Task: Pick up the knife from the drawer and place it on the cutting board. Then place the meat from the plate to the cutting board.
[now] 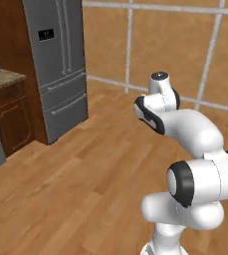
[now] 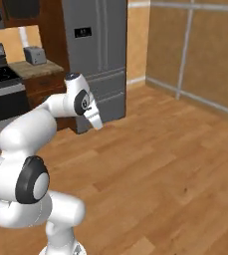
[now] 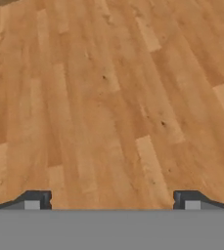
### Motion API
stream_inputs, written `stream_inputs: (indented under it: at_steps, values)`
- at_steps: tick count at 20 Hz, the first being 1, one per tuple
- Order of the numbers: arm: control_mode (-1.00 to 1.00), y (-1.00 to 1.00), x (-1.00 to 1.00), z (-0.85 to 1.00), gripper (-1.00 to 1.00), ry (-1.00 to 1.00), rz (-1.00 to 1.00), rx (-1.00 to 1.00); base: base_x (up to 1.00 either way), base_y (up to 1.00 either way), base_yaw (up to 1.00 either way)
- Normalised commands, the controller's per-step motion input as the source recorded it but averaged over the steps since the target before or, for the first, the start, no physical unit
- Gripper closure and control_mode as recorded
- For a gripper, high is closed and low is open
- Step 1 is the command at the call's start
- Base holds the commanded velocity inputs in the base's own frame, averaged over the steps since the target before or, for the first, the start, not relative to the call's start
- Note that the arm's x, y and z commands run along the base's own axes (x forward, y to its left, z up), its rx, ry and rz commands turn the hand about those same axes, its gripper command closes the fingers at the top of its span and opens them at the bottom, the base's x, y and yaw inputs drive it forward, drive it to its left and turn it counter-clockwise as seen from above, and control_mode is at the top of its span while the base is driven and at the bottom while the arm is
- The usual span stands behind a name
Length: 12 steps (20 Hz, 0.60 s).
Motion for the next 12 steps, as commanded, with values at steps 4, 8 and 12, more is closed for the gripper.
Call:
stream_inputs:
  at_steps: [4, 8, 12]
  values:
    - [1.00, 0.00, 0.00, 0.00, -1.00, 0.00, 0.00, 0.00, 0.37, 0.00, 0.92]
    - [1.00, 0.00, 0.00, 0.00, -1.00, 0.00, 0.00, 0.00, 0.39, 0.00, 0.91]
    - [1.00, 0.00, 0.00, 0.00, -1.00, 0.00, 0.00, 0.00, 0.56, 0.02, 0.83]
